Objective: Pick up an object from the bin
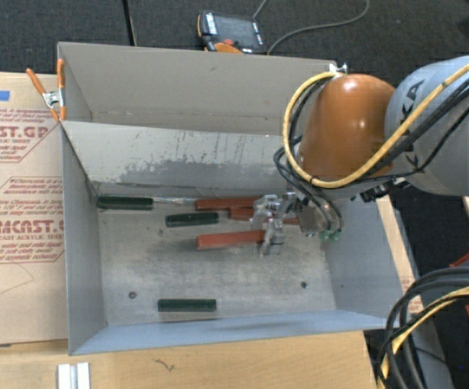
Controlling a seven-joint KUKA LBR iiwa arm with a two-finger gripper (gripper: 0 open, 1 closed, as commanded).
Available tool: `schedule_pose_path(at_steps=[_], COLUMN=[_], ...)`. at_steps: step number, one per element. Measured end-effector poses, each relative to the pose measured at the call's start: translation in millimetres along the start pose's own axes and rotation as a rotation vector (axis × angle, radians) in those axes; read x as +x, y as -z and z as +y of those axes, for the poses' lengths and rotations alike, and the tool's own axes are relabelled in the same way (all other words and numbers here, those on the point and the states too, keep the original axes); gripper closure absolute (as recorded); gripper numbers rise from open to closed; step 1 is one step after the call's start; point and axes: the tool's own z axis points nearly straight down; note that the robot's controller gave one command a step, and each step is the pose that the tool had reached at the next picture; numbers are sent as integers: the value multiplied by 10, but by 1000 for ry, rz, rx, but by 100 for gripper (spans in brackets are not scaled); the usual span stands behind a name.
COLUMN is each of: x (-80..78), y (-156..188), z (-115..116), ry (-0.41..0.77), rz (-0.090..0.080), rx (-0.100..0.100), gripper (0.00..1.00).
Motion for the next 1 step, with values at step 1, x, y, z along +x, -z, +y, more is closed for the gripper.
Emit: schedule_pose_path(at_steps=[1], x=[324], y=[985], z=[-550], ry=[-71], rz=[0], rx=[4], gripper=[100])
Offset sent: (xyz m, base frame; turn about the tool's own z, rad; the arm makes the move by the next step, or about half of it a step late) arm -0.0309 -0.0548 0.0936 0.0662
